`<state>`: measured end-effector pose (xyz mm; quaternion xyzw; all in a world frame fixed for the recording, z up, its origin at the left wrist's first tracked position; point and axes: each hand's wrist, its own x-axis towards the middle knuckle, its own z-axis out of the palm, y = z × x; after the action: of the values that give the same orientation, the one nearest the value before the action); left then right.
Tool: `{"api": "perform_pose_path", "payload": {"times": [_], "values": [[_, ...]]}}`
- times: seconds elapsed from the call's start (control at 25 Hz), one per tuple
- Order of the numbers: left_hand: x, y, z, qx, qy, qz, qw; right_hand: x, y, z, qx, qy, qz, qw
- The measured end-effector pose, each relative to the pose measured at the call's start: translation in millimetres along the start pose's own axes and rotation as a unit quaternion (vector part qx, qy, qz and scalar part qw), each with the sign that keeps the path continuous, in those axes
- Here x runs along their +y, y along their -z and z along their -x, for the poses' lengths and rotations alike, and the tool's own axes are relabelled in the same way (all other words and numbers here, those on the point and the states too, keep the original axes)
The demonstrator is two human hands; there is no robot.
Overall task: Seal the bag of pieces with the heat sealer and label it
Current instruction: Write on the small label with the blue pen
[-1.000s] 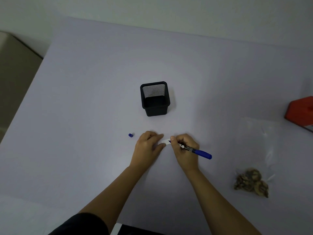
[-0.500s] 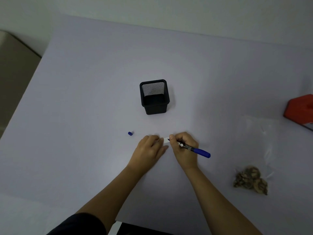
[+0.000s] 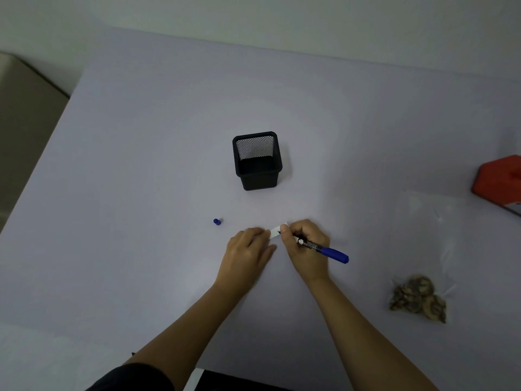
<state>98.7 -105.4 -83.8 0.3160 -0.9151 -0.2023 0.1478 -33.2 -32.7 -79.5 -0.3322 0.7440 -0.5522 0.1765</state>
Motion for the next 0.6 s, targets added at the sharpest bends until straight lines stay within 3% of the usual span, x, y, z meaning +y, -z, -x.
{"api": "perform_pose_path", "payload": {"times": [0.2,0.6], "values": [[4.6,4.9,-9.0,0.024,0.014,0.055,0.998,1.2,-0.1,-0.1,0.008,0.003,-0.004,1.000],[2.6,2.2,-26.2,-0.012,0.008,0.104,0.994,3.0,-0.2,-0.1,-0.005,0.006,0.000,1.000]]}}
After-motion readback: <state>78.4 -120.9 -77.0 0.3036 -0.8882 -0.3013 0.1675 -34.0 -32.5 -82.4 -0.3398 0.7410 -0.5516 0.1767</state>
